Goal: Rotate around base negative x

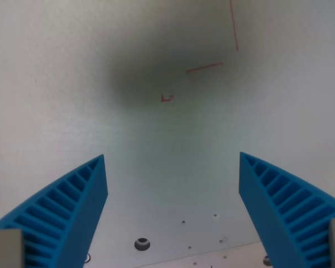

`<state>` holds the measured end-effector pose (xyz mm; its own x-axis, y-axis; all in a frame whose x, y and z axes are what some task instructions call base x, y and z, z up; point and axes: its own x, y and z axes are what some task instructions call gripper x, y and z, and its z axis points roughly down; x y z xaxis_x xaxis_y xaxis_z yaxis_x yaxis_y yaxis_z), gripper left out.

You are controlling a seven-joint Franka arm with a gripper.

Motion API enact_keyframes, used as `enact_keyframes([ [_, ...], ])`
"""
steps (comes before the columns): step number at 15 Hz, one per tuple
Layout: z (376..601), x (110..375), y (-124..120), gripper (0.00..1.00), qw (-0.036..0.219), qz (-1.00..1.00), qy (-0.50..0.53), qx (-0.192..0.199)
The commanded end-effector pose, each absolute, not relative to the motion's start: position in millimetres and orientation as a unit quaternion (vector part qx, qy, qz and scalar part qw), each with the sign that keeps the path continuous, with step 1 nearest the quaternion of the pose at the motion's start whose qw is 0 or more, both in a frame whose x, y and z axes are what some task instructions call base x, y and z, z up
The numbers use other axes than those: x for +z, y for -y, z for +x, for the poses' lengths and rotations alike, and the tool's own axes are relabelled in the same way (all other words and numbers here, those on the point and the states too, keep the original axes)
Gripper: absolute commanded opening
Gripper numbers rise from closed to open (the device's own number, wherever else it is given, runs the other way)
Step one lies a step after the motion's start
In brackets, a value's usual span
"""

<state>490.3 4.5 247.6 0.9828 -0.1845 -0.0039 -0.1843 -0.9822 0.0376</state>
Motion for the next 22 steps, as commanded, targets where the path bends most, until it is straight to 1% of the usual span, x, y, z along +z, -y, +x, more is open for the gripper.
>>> enact_keyframes([
  [1, 490.5, 249.4, -7.4, 1.0, 0.112, 0.989, 0.1, 0.007],
  [22, 490.5, 249.4, -7.4, 1.0, 0.232, 0.968, 0.098, 0.016],
])
